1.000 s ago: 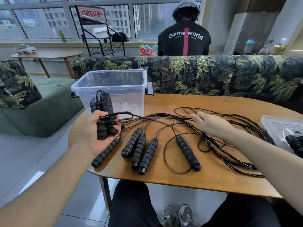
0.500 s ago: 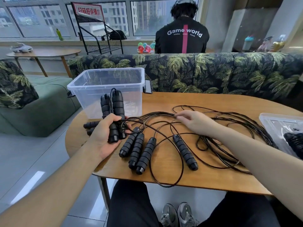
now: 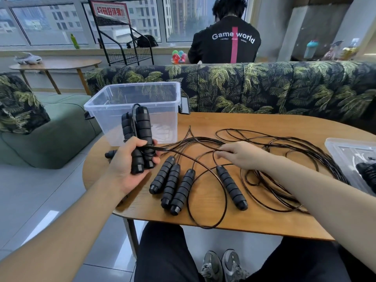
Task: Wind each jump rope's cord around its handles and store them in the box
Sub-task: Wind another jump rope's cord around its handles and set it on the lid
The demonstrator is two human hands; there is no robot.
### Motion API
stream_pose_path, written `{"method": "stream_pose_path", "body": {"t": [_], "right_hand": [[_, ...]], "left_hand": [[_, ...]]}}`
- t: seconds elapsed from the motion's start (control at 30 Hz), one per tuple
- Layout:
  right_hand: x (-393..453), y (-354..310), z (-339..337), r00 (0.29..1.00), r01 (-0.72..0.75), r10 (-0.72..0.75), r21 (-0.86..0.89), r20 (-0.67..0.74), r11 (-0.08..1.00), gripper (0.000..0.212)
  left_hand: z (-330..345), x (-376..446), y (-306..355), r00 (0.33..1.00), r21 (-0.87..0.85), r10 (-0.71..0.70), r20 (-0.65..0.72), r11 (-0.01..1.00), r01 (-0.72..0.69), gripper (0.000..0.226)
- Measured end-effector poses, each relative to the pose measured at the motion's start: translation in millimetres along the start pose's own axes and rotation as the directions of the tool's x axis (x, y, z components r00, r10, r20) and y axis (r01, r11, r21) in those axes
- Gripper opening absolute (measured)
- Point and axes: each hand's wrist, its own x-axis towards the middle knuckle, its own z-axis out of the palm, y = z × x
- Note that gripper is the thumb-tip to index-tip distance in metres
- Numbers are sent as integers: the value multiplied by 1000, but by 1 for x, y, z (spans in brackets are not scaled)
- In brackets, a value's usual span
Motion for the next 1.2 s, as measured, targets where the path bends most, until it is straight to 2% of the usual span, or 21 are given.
{"method": "stream_pose_path", "body": {"t": [0.1,0.17,0.2,0.23,0.3,0.33,0.37,0.47,0.57,0.6,0.67,0.7,0.77,0.83,0.87,0.93,1.07,1.13,1.2], "right_hand": [[-4,24,-6,989,-142,146,-90,33,986,31],[-6,30,-9,985,-158,165,-115,56,981,28],[-7,29,-11,985,-139,150,-128,82,982,33],[-9,26,-13,983,-119,136,-135,126,984,46],[-14,18,-21,967,-106,105,-10,233,994,70],[-15,15,-25,965,-81,51,105,256,991,72],[-17,8,-30,972,-18,-33,212,234,977,69],[-18,-14,-39,977,191,-215,428,6,883,45],[-24,-52,-57,985,156,-87,575,-147,803,63],[-25,-64,-63,985,145,-63,579,-159,802,61],[-27,-83,-68,990,138,-121,485,-66,864,55],[-29,-93,-69,985,142,-167,356,42,924,64],[-31,-105,-60,939,160,-174,70,296,985,82],[-32,-112,-44,903,178,-123,-97,412,979,87],[-29,-111,-34,909,171,-108,-124,403,977,83],[-23,-104,-16,924,157,-114,-89,366,984,59],[-24,-83,-11,920,96,-180,245,348,965,26],[-25,-68,-19,944,47,-168,386,285,921,19],[-23,-49,-28,968,16,-128,451,217,892,15]], "left_hand": [[-5,0,3,1000,-1,16,-12,1000,-16,20],[-5,1,0,1000,17,5,-19,1000,-5,21],[-5,2,-2,1000,26,8,-22,1000,-7,21],[-3,2,-3,1000,40,17,-21,999,-16,21],[1,4,-3,999,65,33,-14,997,-32,21],[3,4,-3,999,78,39,-6,996,-38,20],[4,4,-2,999,100,45,5,994,-45,20],[10,3,1,996,217,77,51,972,-86,20],[16,3,2,989,372,109,96,918,-137,13],[17,3,2,988,414,114,102,898,-146,17],[19,5,2,987,489,97,128,859,-148,47],[22,5,1,984,519,95,148,840,-159,56],[29,3,-3,975,557,104,195,807,-197,56],[37,1,-7,969,559,87,233,803,-206,54],[40,-1,-9,967,549,71,246,812,-199,56],[42,-1,-9,965,534,30,261,828,-170,58],[39,-2,-4,960,502,-20,280,856,-128,44],[33,-3,1,954,462,-11,299,877,-135,31],[28,-8,9,941,443,-16,338,885,-144,25]]}}
